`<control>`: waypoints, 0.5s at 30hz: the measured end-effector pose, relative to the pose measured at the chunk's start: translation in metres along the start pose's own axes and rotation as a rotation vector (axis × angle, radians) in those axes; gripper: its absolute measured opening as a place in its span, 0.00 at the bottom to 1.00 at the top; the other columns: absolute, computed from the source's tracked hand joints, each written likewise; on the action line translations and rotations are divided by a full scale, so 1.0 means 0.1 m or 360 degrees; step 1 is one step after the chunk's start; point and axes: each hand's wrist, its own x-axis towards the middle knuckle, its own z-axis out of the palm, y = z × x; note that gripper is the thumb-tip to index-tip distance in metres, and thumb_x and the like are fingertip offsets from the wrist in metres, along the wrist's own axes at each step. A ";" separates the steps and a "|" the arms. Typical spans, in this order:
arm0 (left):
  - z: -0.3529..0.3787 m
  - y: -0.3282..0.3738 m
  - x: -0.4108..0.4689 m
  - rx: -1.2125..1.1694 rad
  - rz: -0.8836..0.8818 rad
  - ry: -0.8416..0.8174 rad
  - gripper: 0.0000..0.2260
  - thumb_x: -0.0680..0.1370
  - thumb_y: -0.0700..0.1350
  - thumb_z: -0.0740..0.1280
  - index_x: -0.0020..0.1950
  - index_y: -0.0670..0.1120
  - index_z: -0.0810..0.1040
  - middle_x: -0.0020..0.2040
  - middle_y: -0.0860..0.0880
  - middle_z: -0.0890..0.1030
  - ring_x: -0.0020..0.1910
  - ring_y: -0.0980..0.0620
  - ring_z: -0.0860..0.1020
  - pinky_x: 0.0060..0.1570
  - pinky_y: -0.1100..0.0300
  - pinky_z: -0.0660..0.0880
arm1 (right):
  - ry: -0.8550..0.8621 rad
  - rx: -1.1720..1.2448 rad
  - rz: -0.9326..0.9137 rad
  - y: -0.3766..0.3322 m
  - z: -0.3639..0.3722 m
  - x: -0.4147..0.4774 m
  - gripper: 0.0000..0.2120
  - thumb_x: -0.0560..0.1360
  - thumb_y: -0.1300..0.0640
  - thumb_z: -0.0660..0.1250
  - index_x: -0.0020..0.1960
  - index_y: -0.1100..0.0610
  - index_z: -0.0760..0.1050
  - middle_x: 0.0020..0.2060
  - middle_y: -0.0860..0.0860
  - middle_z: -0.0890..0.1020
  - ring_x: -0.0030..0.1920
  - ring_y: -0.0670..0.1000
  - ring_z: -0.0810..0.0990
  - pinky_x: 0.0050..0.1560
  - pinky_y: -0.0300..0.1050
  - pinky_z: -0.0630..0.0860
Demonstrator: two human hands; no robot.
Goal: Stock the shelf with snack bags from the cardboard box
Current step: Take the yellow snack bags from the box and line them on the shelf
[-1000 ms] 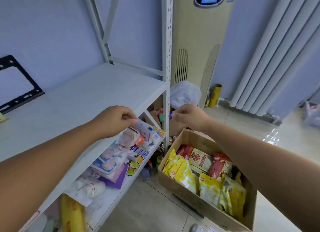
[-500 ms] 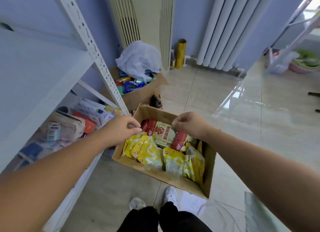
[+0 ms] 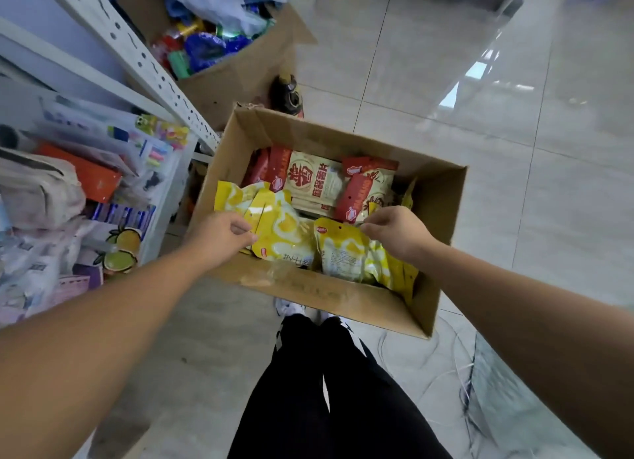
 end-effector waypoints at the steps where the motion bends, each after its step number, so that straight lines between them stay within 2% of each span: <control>1: 0.07 -0.08 0.09 -0.0012 -0.0027 -0.0013 0.14 0.74 0.52 0.75 0.56 0.48 0.82 0.57 0.50 0.83 0.56 0.50 0.80 0.56 0.56 0.75 | 0.0000 -0.0008 0.0028 0.05 0.06 0.06 0.11 0.79 0.52 0.68 0.51 0.59 0.84 0.45 0.55 0.85 0.39 0.51 0.81 0.37 0.43 0.75; 3: 0.18 -0.21 0.27 -0.0017 -0.0054 -0.0026 0.14 0.74 0.51 0.75 0.56 0.48 0.82 0.56 0.49 0.84 0.55 0.50 0.80 0.54 0.56 0.74 | 0.0004 -0.0001 0.0077 0.15 0.19 0.18 0.13 0.79 0.54 0.68 0.51 0.64 0.82 0.48 0.63 0.84 0.45 0.62 0.82 0.44 0.54 0.80; 5: 0.28 -0.29 0.44 0.0007 -0.0064 -0.0035 0.14 0.74 0.50 0.75 0.57 0.47 0.82 0.56 0.48 0.84 0.54 0.50 0.81 0.51 0.57 0.72 | 0.0026 0.0016 0.0123 0.23 0.29 0.29 0.10 0.79 0.54 0.69 0.52 0.61 0.82 0.50 0.61 0.85 0.50 0.62 0.83 0.52 0.58 0.81; 7: 0.36 -0.37 0.62 0.0036 -0.0082 -0.0016 0.15 0.74 0.50 0.75 0.57 0.45 0.82 0.55 0.47 0.84 0.51 0.49 0.81 0.48 0.58 0.72 | 0.0051 0.0035 0.0137 0.31 0.39 0.42 0.10 0.79 0.54 0.69 0.57 0.58 0.82 0.51 0.54 0.85 0.50 0.55 0.83 0.53 0.53 0.80; 10: 0.49 -0.48 0.89 0.0066 -0.0145 0.0016 0.17 0.73 0.50 0.76 0.59 0.43 0.82 0.54 0.46 0.84 0.49 0.49 0.80 0.48 0.58 0.72 | 0.0085 0.0077 0.0178 0.44 0.51 0.62 0.13 0.79 0.53 0.69 0.62 0.57 0.81 0.51 0.49 0.82 0.46 0.47 0.80 0.49 0.44 0.76; 12: 0.60 -0.56 1.07 0.0070 -0.0207 0.0017 0.20 0.72 0.51 0.77 0.60 0.42 0.82 0.54 0.45 0.85 0.51 0.47 0.81 0.51 0.57 0.74 | 0.0120 0.0107 0.0240 0.54 0.58 0.76 0.14 0.79 0.53 0.70 0.62 0.57 0.80 0.52 0.48 0.82 0.48 0.48 0.80 0.50 0.45 0.77; 15: 0.77 -0.68 1.27 0.0060 -0.0270 -0.0032 0.23 0.71 0.52 0.78 0.61 0.41 0.80 0.58 0.42 0.83 0.57 0.42 0.80 0.59 0.50 0.76 | 0.0183 0.0100 0.0342 0.71 0.72 0.90 0.17 0.78 0.53 0.70 0.65 0.58 0.77 0.57 0.52 0.83 0.57 0.52 0.81 0.59 0.48 0.77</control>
